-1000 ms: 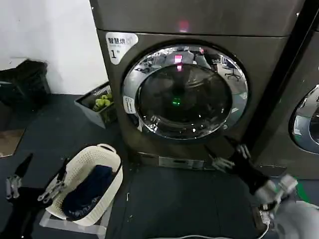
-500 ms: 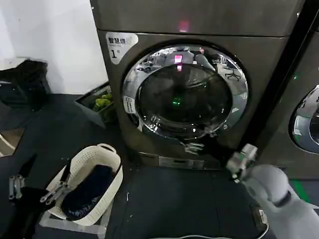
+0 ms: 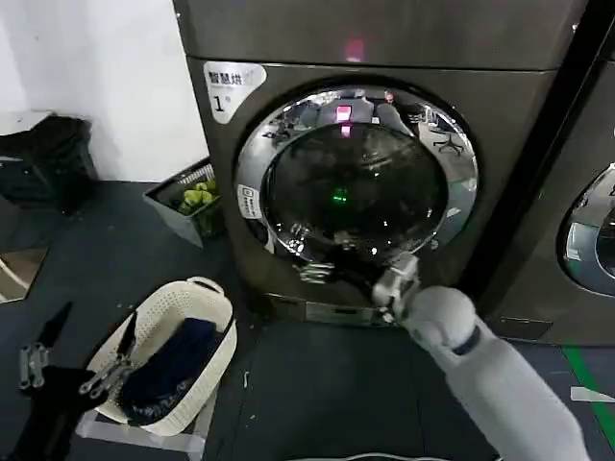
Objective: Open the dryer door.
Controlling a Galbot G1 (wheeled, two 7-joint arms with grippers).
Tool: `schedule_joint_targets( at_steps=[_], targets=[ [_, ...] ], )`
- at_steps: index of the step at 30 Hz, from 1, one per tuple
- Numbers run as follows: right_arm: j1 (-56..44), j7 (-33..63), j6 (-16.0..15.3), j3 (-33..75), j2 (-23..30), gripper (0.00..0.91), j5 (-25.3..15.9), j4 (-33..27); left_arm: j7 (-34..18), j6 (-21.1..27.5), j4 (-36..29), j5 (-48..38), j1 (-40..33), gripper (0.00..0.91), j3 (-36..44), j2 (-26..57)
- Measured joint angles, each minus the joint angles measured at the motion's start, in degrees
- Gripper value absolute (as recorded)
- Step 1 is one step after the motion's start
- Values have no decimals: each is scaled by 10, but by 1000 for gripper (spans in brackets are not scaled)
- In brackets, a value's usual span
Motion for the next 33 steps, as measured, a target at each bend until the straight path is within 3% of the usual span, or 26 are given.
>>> schedule_joint_targets(
  at_steps=[14, 19, 33],
  targets=[
    [48, 28, -10, -46, 29, 907, 4, -41, 0, -2, 8, -3, -3, 907, -4, 0],
    [54, 66, -32, -51, 44, 907, 3, -49, 0, -2, 8, 2, -2, 907, -1, 0],
    [78, 98, -29, -70, 88, 907, -5, -96, -1, -11, 16, 25, -3, 907, 0, -1]
  ],
)
